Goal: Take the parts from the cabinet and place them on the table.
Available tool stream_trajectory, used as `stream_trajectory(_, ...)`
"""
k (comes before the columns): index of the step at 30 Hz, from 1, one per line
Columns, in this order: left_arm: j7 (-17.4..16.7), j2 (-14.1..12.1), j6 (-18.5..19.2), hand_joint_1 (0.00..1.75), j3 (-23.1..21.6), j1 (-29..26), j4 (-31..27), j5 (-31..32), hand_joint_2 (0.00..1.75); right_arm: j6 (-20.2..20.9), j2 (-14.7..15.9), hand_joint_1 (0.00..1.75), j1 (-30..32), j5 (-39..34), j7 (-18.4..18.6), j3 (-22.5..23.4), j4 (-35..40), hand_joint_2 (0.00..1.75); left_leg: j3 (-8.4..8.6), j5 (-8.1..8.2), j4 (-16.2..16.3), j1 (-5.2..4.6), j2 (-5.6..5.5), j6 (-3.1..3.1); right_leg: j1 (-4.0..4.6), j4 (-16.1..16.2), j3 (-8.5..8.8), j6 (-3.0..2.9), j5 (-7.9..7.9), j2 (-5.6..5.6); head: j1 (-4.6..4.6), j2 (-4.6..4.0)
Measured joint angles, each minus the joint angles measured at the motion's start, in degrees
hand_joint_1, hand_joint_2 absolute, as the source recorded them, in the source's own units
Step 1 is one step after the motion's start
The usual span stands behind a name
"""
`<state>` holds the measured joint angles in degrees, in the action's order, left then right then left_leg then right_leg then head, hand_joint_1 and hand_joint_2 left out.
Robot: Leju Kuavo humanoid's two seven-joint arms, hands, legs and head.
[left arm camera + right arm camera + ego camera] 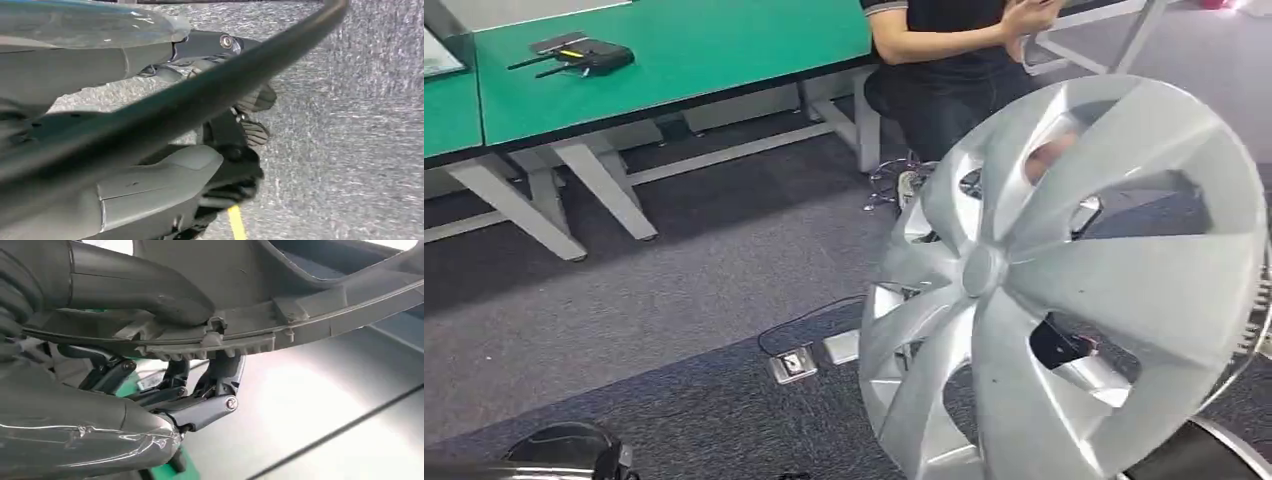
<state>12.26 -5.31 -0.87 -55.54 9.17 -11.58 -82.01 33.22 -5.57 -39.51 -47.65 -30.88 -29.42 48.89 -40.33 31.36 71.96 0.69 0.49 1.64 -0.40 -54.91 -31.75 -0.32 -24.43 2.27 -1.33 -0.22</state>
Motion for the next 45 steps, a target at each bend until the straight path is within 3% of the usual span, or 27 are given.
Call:
stream_trajectory(2,-0.02,-0.04,-0.02,0.00,0.00,0.02,0.00,-0.04,1.75,0.11,0.02,1.75,-0.04,0.11,0.35,0.13,0.46,1.75,5.06,-5.54,-10.77,-0.19,-0.94,-0.88,0.06,0.00,0.11,0.06,0.05,1.08,-0.46,0.00)
stream_trajectory(3,-0.02,-0.18,-0.02,0.00,0.02,0.05,0.00,-0.13,1.75,0.20,0.02,1.75,-0.10,0.13,0.42,0.15,0.61,1.75,7.26,-7.18,-15.46,-0.30,-2.65,-1.55,-0.11,0.04,0.10,0.08,0.06,1.39,-0.66,0.00)
stream_trajectory(4,-0.02,-0.33,-0.02,0.00,0.02,0.06,0.00,-0.20,1.75,0.26,0.02,1.75,-0.18,0.22,0.46,0.15,0.70,1.75,7.90,-6.70,-16.65,-0.37,-3.36,-1.83,0.28,-0.05,-0.13,0.27,0.09,1.61,-0.57,0.00)
stream_trajectory(7,0.07,-0.20,0.02,0.00,0.04,0.11,0.00,-0.22,1.75,0.26,0.04,1.75,-0.16,0.37,0.55,0.22,0.81,1.75,7.92,-6.73,-17.44,-0.60,-2.30,-1.74,-0.22,0.27,-0.54,1.32,0.52,2.79,-0.54,0.00)
stream_trajectory(8,0.07,0.04,0.04,0.00,0.04,0.09,-0.02,-0.24,1.75,0.26,0.09,1.75,-0.18,0.37,0.50,0.31,0.87,1.75,8.23,-7.19,-18.41,0.13,-1.73,-2.13,0.26,0.19,-0.68,1.72,0.32,2.89,-0.55,0.00)
stream_trajectory(9,0.07,0.04,0.04,0.00,0.07,0.07,0.00,-0.26,1.75,0.28,0.17,1.75,-0.17,0.37,0.48,0.39,0.92,1.75,8.46,-7.31,-18.67,0.19,-1.09,-2.21,0.27,-1.07,-1.53,1.88,-0.80,0.93,-0.44,0.00)
stream_trajectory(10,0.09,0.02,0.09,0.00,0.11,0.01,0.00,-0.26,1.75,0.28,0.24,1.75,-0.35,0.37,0.50,0.42,0.96,1.75,8.45,-7.29,-18.69,0.25,-0.85,-2.41,0.24,-4.19,-2.60,2.04,-2.98,-0.55,0.39,0.00)
stream_trajectory(12,0.09,0.00,0.09,0.00,0.22,-0.14,0.00,-0.35,1.75,0.31,0.26,1.75,-0.26,0.37,0.50,0.42,0.96,1.75,8.41,-7.22,-18.67,0.19,-0.02,-2.55,-0.06,-14.44,-6.86,2.53,-7.85,-1.46,1.07,0.00)
stream_trajectory(14,0.09,0.04,0.07,0.00,0.42,-0.35,0.00,-0.37,1.75,0.48,0.35,1.75,0.02,0.44,0.48,0.39,0.94,1.75,8.41,-7.19,-18.63,0.25,0.78,-2.54,-0.36,-19.49,-8.95,2.97,-9.04,-1.67,1.51,0.00)
stream_trajectory(15,0.09,0.11,0.07,0.00,0.48,-0.44,0.00,-0.39,1.75,0.68,0.42,1.75,0.04,0.44,0.44,0.42,0.94,1.75,8.46,-7.09,-18.59,0.32,1.10,-2.41,-0.51,-17.54,-7.93,3.11,-7.54,-1.79,1.82,0.00)
stream_trajectory(18,0.42,0.26,0.07,0.00,0.74,-0.52,0.00,-0.81,1.75,1.36,0.44,1.75,-0.29,0.42,0.31,0.37,0.94,1.75,8.81,-6.51,-18.10,0.48,1.93,-1.56,-0.81,-2.31,-0.23,3.31,-0.27,-3.95,2.76,0.00)
stream_trajectory(19,0.57,0.15,0.07,0.00,0.90,-0.56,0.00,-0.98,1.75,1.57,0.41,1.75,-0.58,0.42,0.24,0.28,0.90,1.75,8.61,-6.31,-17.69,-0.04,2.14,-1.20,-0.19,-0.73,0.89,3.17,-1.12,-5.14,3.17,0.00)
stream_trajectory(20,0.70,0.15,0.07,0.00,0.94,-0.62,0.00,-1.09,1.75,1.81,0.37,1.75,-0.80,0.42,0.13,0.15,0.87,1.75,8.28,-6.43,-17.38,-0.11,2.29,-0.99,-0.30,-0.09,0.99,2.44,-1.44,-4.70,3.32,0.00)
stream_trajectory(23,1.03,0.13,0.02,0.00,1.09,-0.90,0.00,-1.33,1.75,2.10,0.37,1.75,-0.49,0.42,-0.37,0.11,0.72,1.75,8.45,-6.52,-17.36,-0.06,3.67,-0.42,-0.17,-0.29,0.58,1.52,-1.11,-3.41,2.38,0.00)
stream_trajectory(24,1.05,0.11,0.02,0.00,1.16,-0.88,0.00,-1.36,1.75,2.16,0.28,1.75,-0.54,0.44,-0.39,0.04,0.74,1.75,8.15,-5.50,-16.56,0.22,2.69,0.00,-0.55,0.10,0.93,1.07,-0.89,-3.14,2.34,0.00)
stream_trajectory(25,1.07,0.13,0.02,0.00,1.27,-0.88,0.00,-1.35,1.75,2.25,0.28,1.75,-0.74,0.42,-0.57,0.04,0.74,1.75,6.95,-3.63,-13.90,0.27,1.14,0.15,-0.61,0.16,0.86,0.77,-0.76,-2.72,1.84,0.00)
stream_trajectory(27,1.07,0.13,0.02,0.00,1.33,-0.93,0.00,-1.35,1.75,2.27,0.17,1.75,-0.78,0.44,-0.66,0.04,0.70,1.75,2.10,0.89,-3.79,0.28,0.14,0.40,-0.51,0.16,0.65,0.36,-0.63,-2.09,0.63,0.00)
stream_trajectory(29,1.09,0.13,0.02,0.00,1.36,-1.21,0.00,-1.35,1.75,2.27,0.17,1.75,-0.60,0.44,-0.70,-0.04,0.39,1.75,-1.17,2.06,2.14,0.25,0.02,0.37,-0.28,0.13,0.60,0.27,-0.61,-1.19,0.17,0.00)
stream_trajectory(31,1.09,0.11,0.00,0.00,1.36,-1.40,0.00,-1.35,1.75,2.27,0.17,1.75,-0.47,0.44,-0.79,-0.09,0.24,1.75,0.62,-1.85,-2.53,0.23,-0.09,-0.13,-0.13,0.08,0.67,0.27,-0.60,-0.05,-0.20,0.00)
stream_trajectory(33,1.09,-0.07,0.00,0.00,1.38,-1.38,0.00,-1.29,1.75,2.27,0.17,1.75,-0.57,0.44,-0.92,-0.09,0.24,1.75,5.85,-7.53,-13.85,0.12,-1.15,-1.03,-0.02,0.05,0.84,0.29,-0.61,1.04,-0.65,0.00)
stream_trajectory(34,1.09,-0.26,0.00,0.00,1.42,-1.30,0.00,-1.29,1.75,2.27,0.17,1.75,-0.60,0.44,-0.98,-0.07,0.24,1.75,6.94,-7.16,-16.43,0.05,-2.95,-1.48,-0.08,0.11,0.68,0.36,-0.60,1.30,-0.74,0.00)
stream_trajectory(35,1.09,-0.28,0.00,0.00,1.44,-1.31,0.00,-1.29,1.75,2.27,0.17,1.75,-0.77,0.42,-1.07,-0.09,0.20,1.75,7.11,-7.36,-17.28,0.04,-3.01,-1.36,0.13,-0.13,0.28,0.60,-0.61,1.74,-0.52,0.00)
stream_trajectory(38,1.11,-0.26,0.00,0.00,1.46,-1.18,0.00,-1.25,1.75,2.27,0.13,1.75,-0.62,0.44,-1.11,-0.11,0.15,1.75,7.31,-7.41,-17.63,-0.13,-1.97,-1.58,-0.20,0.36,0.10,1.59,-0.28,2.78,-0.63,0.00)
stream_trajectory(39,1.11,-0.15,0.00,0.00,1.49,-1.20,0.00,-1.25,1.75,2.25,0.13,1.75,-0.56,0.44,-1.11,-0.04,0.13,1.75,7.65,-7.71,-18.42,0.54,-1.30,-1.83,-0.03,0.09,-0.03,1.82,-0.76,2.19,-0.57,0.00)
stream_trajectory(41,1.11,-0.22,0.00,0.00,1.53,-1.31,0.00,-1.22,1.75,2.25,0.13,1.75,-0.93,0.44,-1.22,-0.04,0.06,1.75,7.96,-7.67,-18.54,0.44,-0.64,-2.22,-0.01,-5.48,-2.51,2.41,-4.48,-1.03,0.75,0.00)
stream_trajectory(43,1.11,-0.26,-0.07,0.00,1.53,-1.36,0.00,-1.20,1.75,2.12,0.13,1.75,-0.75,0.44,-1.29,-0.04,-0.11,1.75,7.97,-7.61,-18.51,0.32,0.22,-2.30,-0.27,-16.03,-7.19,2.93,-8.75,-1.61,1.16,0.00)
stream_trajectory(45,1.07,-0.22,-0.09,0.00,1.53,-1.45,0.00,-1.22,1.75,1.97,0.26,1.75,-0.12,0.52,-1.25,0.00,-0.15,1.75,8.08,-7.49,-18.48,0.39,0.94,-2.24,-0.54,-18.58,-8.50,3.23,-8.37,-1.73,1.68,0.00)
